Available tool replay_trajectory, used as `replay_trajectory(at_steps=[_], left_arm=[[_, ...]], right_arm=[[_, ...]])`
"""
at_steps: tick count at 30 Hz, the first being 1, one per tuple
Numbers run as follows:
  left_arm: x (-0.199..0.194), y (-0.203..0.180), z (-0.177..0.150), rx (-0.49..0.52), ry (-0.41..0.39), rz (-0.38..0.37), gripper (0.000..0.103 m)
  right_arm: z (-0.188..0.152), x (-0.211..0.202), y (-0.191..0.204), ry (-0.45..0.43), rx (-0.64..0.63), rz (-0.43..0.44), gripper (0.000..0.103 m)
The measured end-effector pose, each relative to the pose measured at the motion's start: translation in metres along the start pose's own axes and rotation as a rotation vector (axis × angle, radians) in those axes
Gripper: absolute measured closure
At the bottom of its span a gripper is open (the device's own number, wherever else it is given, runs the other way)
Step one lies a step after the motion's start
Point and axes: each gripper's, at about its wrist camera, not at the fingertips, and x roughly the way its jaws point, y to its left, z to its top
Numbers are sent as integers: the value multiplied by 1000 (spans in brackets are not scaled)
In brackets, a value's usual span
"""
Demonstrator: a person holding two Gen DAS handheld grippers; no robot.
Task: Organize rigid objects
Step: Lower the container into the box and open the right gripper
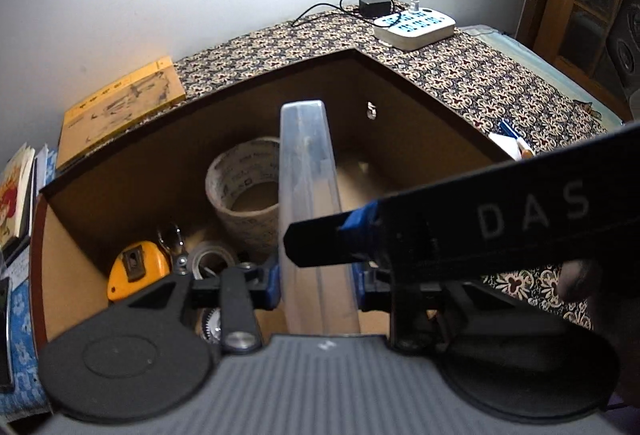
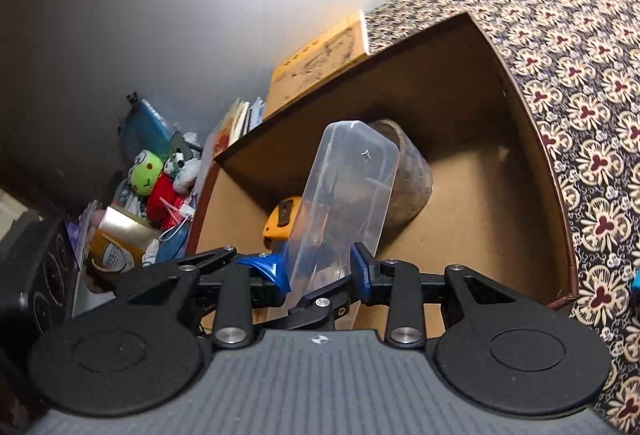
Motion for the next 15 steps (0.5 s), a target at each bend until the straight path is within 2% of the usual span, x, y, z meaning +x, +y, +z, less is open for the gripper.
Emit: replay_trajectory(at_steps=[3,8,12,15], left_arm=[[6,7,2,-18,7,-23,77],[13,9,3,-15,26,-20,75],[14,13,3,-41,28,-36,75],[17,17,1,-71,45,-18,75]], right_arm=[[2,4,1,11,26,-6,85],[7,10,0,37,95,-13,85],[8,13,0,57,80,-25,85],[8,11,0,52,62,-28,85]])
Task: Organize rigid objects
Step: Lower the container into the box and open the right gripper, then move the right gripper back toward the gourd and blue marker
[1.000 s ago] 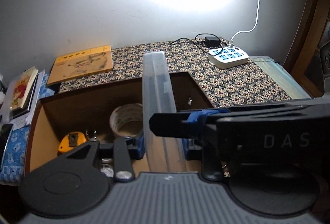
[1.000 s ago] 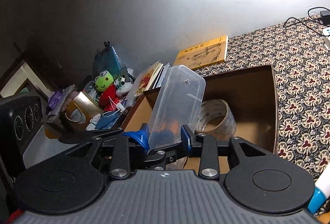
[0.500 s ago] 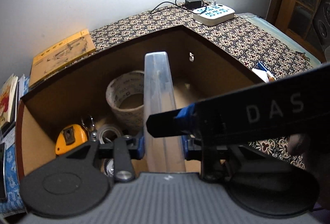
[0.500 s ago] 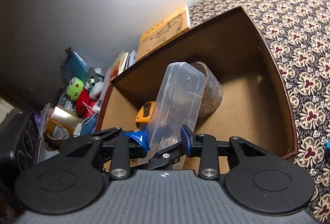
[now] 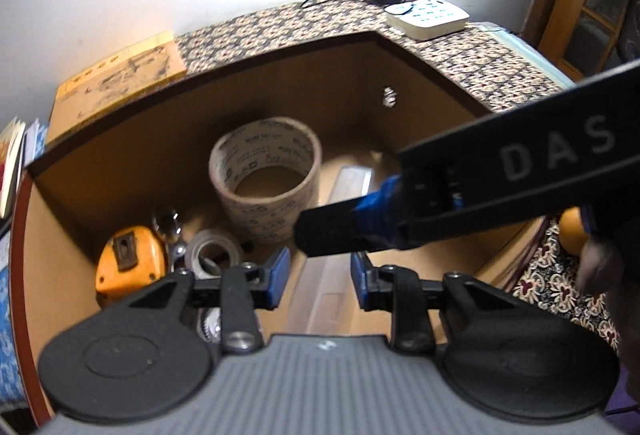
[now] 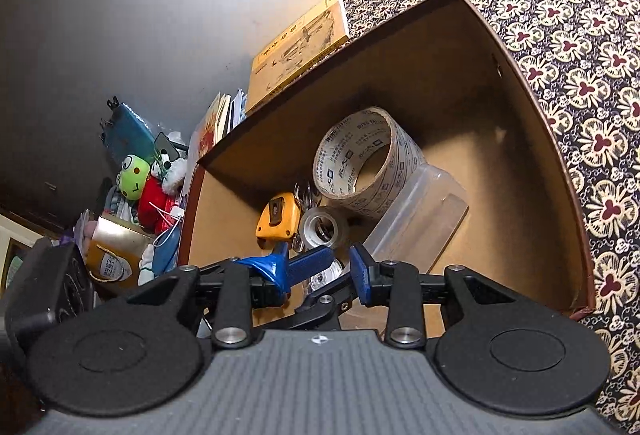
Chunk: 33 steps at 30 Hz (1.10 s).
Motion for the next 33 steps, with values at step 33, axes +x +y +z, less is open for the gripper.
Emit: replay_trajectory(at_steps=[33], left_arm=[[-62,-36,11,-247,8,411,43]], right_arm=[[-1,-73,-13,-163,-190,-1,85]])
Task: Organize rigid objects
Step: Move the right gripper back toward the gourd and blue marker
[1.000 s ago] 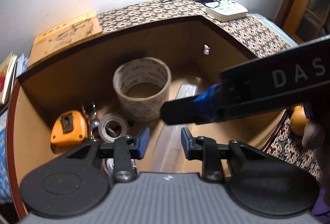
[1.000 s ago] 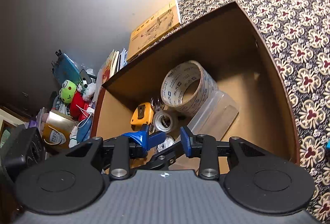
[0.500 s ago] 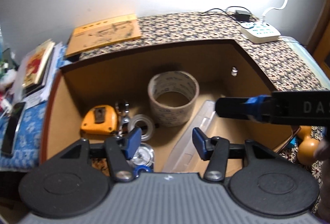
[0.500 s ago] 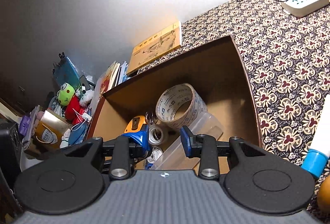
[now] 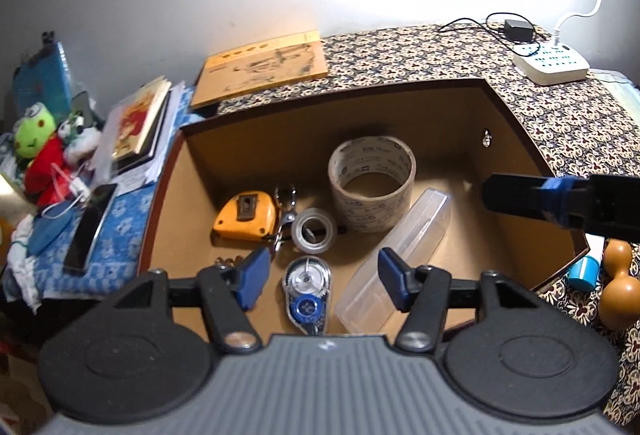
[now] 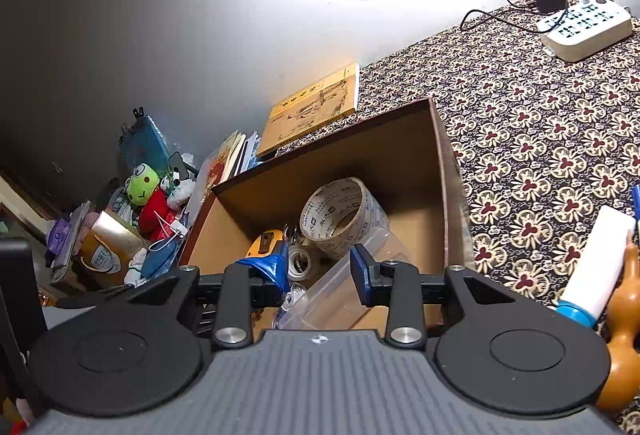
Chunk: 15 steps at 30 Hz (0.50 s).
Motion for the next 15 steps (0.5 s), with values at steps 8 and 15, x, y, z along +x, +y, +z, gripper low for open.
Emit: replay_trajectory(at_steps=[8,15], left_arm=[[-15,-34,3,-15,8,47,42],[-27,-72,4,-10,11,69,42]], right_arm=[[5,-32,-23,-10,-12,12,85],[7,-54,-51,-3,-8,21,85]])
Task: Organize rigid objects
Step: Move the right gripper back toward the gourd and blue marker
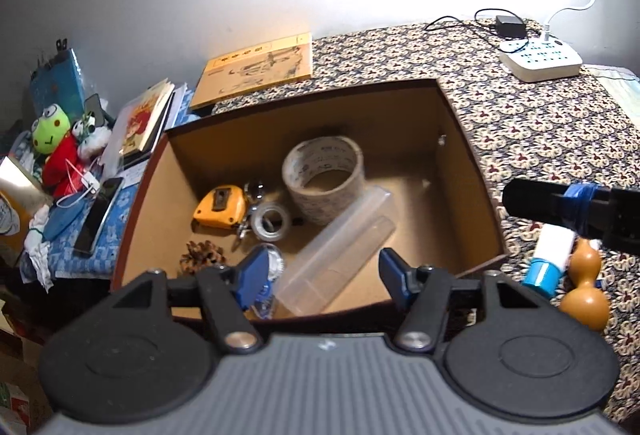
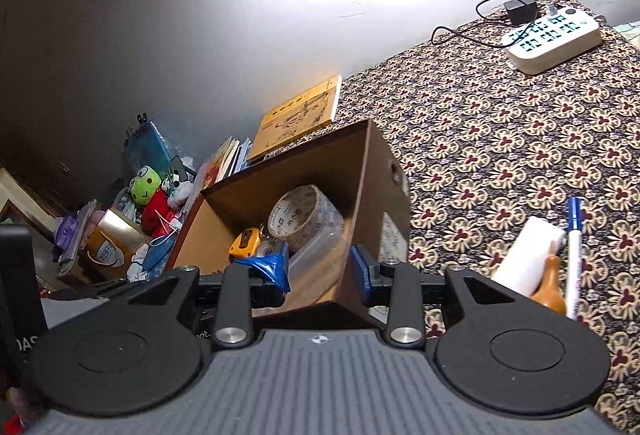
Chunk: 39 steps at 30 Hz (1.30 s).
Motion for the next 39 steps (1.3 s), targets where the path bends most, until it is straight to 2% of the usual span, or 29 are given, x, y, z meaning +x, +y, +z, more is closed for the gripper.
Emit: replay_trajectory(at_steps=[11,23,39], left_arm=[[-15,-63,-3,12,11,41,42],[-14,-121,-13,42,67,-19,42],[2,-156,-22,70,147,-49,42]], right_arm=[[-1,-28,-45,28,11,-4,85],[-6,-47,-88,48,56,-51,85],[-15,-55,-123,95,109,-92,85]])
